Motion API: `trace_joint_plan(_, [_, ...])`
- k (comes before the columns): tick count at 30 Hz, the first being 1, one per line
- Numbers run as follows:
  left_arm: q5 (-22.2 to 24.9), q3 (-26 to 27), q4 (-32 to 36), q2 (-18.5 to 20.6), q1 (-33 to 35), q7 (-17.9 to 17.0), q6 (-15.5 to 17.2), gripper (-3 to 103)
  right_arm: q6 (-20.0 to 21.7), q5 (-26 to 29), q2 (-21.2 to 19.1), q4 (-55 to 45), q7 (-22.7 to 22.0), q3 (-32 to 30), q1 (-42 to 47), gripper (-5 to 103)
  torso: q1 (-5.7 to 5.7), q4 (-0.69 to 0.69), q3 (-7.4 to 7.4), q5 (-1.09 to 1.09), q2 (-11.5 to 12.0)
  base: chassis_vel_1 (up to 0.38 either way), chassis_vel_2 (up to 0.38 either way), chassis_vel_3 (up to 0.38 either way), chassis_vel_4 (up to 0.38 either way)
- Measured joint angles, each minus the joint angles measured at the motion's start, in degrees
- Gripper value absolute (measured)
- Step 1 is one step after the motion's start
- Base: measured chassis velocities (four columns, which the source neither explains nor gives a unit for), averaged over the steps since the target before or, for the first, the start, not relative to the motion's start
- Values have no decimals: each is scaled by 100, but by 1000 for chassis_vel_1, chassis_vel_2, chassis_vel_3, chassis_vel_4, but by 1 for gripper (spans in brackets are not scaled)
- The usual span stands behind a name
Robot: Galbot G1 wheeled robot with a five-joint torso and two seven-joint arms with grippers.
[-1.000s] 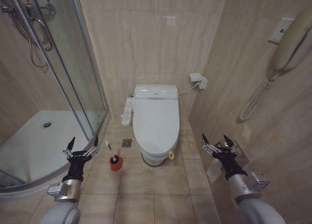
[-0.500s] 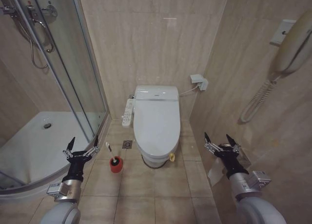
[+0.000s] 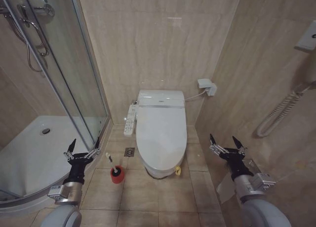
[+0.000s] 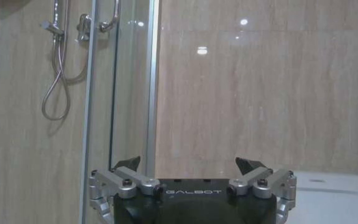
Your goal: Open the toilet lid, clean the toilet bowl with a toilet brush, close the toilet lid, and flush.
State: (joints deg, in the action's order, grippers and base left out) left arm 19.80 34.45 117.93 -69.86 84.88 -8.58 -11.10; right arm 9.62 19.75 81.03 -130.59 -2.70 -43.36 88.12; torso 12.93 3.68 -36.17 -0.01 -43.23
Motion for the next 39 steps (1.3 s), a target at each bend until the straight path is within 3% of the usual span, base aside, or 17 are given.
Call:
trace_joint_plan(17, [0, 0, 0, 0, -1, 0, 0, 100, -65, -641, -40, 39, -4, 141, 237, 100, 5, 0, -2, 0, 1, -34, 38, 32, -34])
trace_joint_plan(26, [0, 0, 0, 0, -1, 0, 0, 100, -98, -1106, -514, 551, 32, 349, 413, 100, 2, -1, -1, 1, 1, 6, -17, -10, 3])
trace_joint_plan(39, [0, 0, 0, 0, -1, 0, 0, 100, -643, -1860, -570, 1206, 556, 764, 761, 100, 3, 0, -1, 0, 0, 0, 0, 0, 0])
